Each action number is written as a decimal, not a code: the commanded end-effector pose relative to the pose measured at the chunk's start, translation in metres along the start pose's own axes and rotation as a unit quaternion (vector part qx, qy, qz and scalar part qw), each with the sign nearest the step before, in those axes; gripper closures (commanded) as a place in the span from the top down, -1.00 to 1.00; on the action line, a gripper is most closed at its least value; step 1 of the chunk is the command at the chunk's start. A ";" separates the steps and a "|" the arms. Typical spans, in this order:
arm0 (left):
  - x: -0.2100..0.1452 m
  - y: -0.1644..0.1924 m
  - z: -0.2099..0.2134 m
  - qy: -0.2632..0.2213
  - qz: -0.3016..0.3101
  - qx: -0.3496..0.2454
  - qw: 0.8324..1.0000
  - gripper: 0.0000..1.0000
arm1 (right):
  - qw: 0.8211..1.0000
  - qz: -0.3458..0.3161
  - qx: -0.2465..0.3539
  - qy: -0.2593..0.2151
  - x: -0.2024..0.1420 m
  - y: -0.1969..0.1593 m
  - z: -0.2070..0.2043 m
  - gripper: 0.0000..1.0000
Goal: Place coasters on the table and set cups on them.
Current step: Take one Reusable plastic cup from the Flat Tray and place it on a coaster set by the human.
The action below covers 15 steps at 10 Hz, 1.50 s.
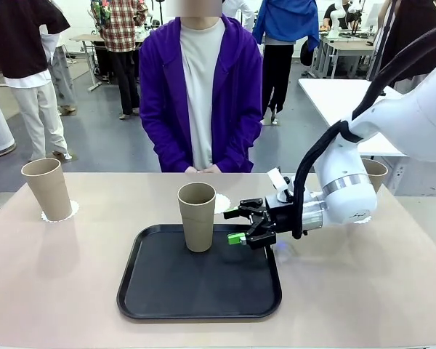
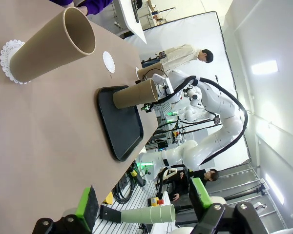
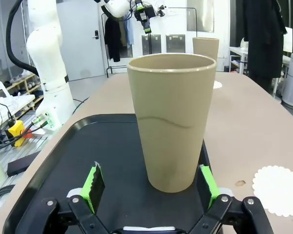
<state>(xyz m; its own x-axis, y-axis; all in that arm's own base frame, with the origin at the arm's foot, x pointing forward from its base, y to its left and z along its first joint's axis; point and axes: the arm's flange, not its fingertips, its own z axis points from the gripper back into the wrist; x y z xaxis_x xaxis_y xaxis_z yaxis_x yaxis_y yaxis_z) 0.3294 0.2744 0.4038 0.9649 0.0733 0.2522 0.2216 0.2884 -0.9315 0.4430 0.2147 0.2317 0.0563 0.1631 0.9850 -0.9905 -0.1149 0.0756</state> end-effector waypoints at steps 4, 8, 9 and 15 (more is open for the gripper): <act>0.001 -0.002 0.001 -0.003 -0.001 -0.003 1.000 1.00 | 1.000 -0.023 -0.016 0.008 0.000 -0.016 -0.024 1.00; 0.001 -0.002 0.001 -0.003 -0.001 -0.003 1.000 1.00 | 1.000 -0.028 -0.002 0.012 -0.006 -0.028 -0.042 1.00; 0.001 -0.002 0.001 -0.003 -0.001 -0.003 1.000 1.00 | 1.000 -0.028 0.000 0.012 -0.007 -0.030 -0.045 1.00; 0.001 -0.002 0.001 -0.003 -0.001 -0.003 1.000 1.00 | 1.000 -0.026 0.011 0.013 -0.008 -0.043 -0.062 1.00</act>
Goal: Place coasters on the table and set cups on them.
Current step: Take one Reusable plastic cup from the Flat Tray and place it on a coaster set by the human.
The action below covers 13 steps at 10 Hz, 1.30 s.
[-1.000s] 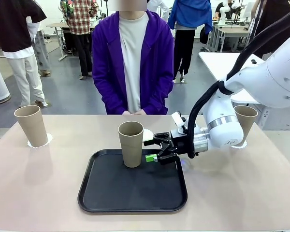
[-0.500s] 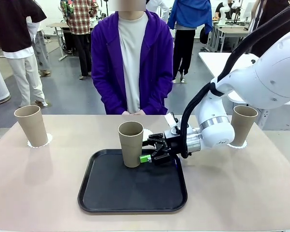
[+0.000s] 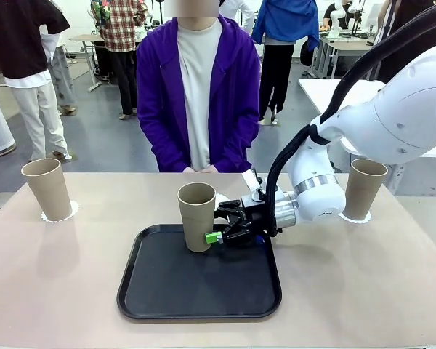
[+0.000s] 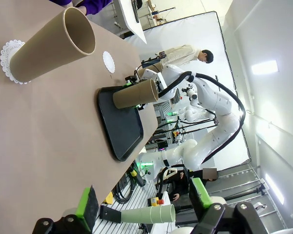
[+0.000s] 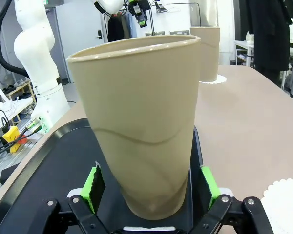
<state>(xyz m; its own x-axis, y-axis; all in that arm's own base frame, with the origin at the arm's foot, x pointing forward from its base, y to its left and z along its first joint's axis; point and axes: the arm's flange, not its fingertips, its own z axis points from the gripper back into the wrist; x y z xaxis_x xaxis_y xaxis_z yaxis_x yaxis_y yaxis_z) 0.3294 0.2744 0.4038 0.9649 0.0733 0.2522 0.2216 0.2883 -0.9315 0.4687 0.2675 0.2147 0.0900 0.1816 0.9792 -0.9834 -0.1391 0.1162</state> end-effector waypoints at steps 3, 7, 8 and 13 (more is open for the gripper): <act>0.001 -0.002 0.001 -0.003 -0.001 -0.003 1.000 1.00 | 1.000 -0.017 0.008 0.000 -0.003 -0.019 -0.023 1.00; 0.001 -0.002 0.001 -0.003 -0.001 -0.003 1.000 1.00 | 1.000 -0.018 0.019 -0.005 0.000 -0.024 -0.037 1.00; 0.001 -0.002 0.001 -0.003 -0.001 -0.003 1.000 1.00 | 1.000 -0.018 0.022 -0.003 0.000 -0.024 -0.040 1.00; 0.001 -0.002 0.001 -0.003 -0.001 -0.003 1.000 1.00 | 0.998 0.007 0.063 0.006 0.002 -0.023 -0.048 -0.20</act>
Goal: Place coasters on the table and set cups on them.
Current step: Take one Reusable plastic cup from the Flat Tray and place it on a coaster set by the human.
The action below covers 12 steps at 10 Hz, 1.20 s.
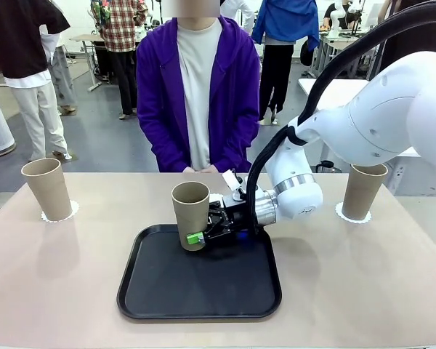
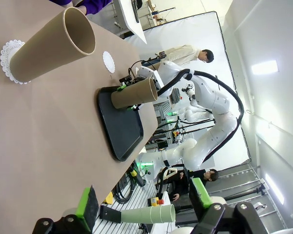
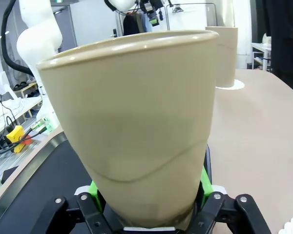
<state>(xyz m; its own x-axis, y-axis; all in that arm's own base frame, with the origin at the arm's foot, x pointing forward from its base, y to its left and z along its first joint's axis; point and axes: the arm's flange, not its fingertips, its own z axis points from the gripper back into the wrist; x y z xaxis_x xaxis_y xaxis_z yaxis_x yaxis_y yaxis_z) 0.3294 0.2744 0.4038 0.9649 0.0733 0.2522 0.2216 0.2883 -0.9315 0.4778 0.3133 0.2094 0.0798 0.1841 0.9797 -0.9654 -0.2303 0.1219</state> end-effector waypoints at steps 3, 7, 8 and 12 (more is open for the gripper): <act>0.001 -0.002 0.001 -0.003 -0.001 -0.003 1.000 1.00 | 1.000 0.007 0.021 -0.001 0.002 -0.003 -0.003 -1.00; 0.001 -0.002 0.001 -0.003 -0.001 -0.003 1.000 1.00 | 1.000 0.013 -0.011 -0.007 0.086 0.033 -0.007 -0.41; 0.001 -0.002 0.001 -0.003 -0.001 -0.003 1.000 1.00 | 1.000 0.011 -0.018 -0.004 0.113 0.041 -0.008 -0.41; 0.001 -0.002 0.001 -0.003 -0.001 -0.003 1.000 1.00 | 0.999 -0.013 -0.051 0.011 0.209 0.071 -0.019 -0.41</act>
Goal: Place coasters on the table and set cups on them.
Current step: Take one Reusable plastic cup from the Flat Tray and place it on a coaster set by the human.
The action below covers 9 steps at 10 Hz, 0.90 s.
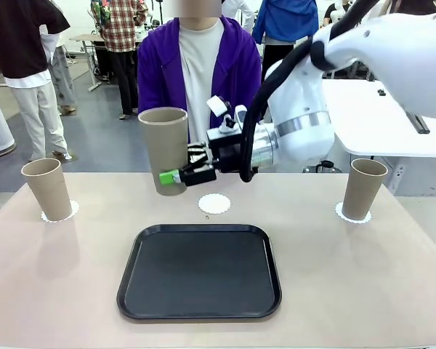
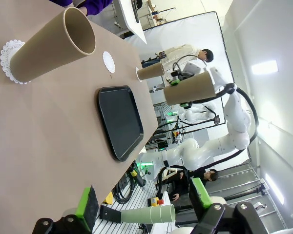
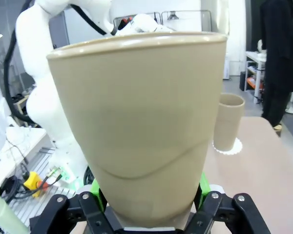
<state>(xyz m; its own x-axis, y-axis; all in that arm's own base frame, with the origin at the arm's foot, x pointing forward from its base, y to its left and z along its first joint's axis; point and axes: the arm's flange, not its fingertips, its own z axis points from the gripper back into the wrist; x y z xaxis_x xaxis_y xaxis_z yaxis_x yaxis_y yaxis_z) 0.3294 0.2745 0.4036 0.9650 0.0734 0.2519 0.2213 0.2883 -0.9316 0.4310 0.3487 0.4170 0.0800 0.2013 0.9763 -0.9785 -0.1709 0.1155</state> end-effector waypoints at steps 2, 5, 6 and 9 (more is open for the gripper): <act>0.001 -0.002 0.001 -0.003 -0.001 -0.003 1.000 1.00 | 1.000 -0.013 -0.025 0.006 0.013 0.016 -0.006 -0.41; 0.001 -0.002 0.001 -0.003 -0.001 -0.003 1.000 1.00 | 1.000 0.000 -0.011 0.009 0.023 0.012 -0.004 -0.41; 0.001 -0.002 0.001 -0.003 -0.001 -0.003 1.000 1.00 | 1.000 0.000 -0.011 0.009 0.023 0.012 -0.004 -0.41; 0.001 -0.002 0.001 -0.003 -0.001 -0.003 1.000 1.00 | 0.999 -0.002 -0.040 -0.011 0.017 -0.006 0.027 0.61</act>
<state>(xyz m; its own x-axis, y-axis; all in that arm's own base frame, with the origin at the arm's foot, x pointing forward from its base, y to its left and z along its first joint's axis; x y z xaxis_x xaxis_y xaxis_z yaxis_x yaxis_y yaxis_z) 0.3294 0.2745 0.4037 0.9649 0.0736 0.2520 0.2213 0.2883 -0.9316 0.4263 0.3467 0.4367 0.0839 0.2262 0.9705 -0.9859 -0.1225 0.1137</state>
